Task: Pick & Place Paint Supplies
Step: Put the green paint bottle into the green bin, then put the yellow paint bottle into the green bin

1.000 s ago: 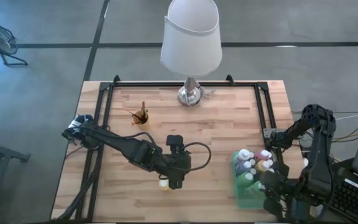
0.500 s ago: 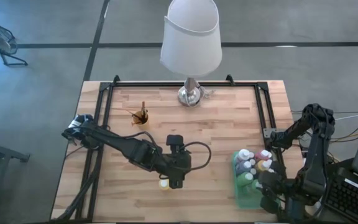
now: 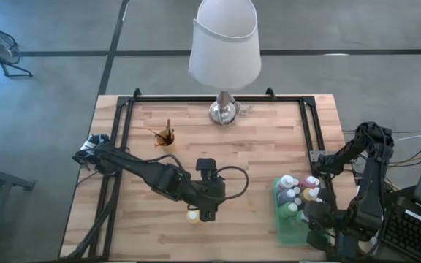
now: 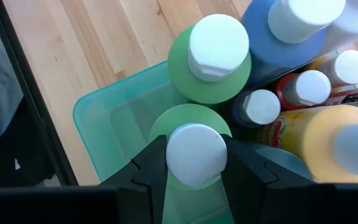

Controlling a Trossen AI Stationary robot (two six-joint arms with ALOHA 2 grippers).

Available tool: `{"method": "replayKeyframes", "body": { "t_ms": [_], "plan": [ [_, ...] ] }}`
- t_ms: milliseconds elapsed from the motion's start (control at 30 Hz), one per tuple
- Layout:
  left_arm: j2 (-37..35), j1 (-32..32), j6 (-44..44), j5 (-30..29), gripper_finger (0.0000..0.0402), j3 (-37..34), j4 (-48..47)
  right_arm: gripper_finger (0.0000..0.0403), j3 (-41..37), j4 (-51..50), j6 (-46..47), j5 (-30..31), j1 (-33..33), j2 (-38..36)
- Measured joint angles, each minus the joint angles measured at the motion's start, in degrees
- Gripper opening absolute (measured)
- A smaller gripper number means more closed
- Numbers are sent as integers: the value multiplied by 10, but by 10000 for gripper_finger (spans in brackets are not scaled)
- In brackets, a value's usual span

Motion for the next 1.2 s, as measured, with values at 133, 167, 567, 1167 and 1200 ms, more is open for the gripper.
{"method": "replayKeyframes", "body": {
  "t_ms": [133, 167, 567, 1167, 1200],
  "plan": [
    [0, 0, 0, 0, 310, 0, 2, 114, 0, -11, 0, -6, 0, -2],
    [0, 0, 0, 0, 310, 0, 3, 114, 0, -14, 0, -9, 0, -2],
    [0, 0, 0, 0, 310, 0, 3, 145, 0, -13, -10, -11, 0, -3],
    [0, 0, 4, 0, 310, -27, 31, 227, 27, -47, -27, -11, 0, -3],
    [0, 0, 5, 0, 310, -27, 34, 229, 34, -54, -29, -9, 0, -3]
  ]
}}
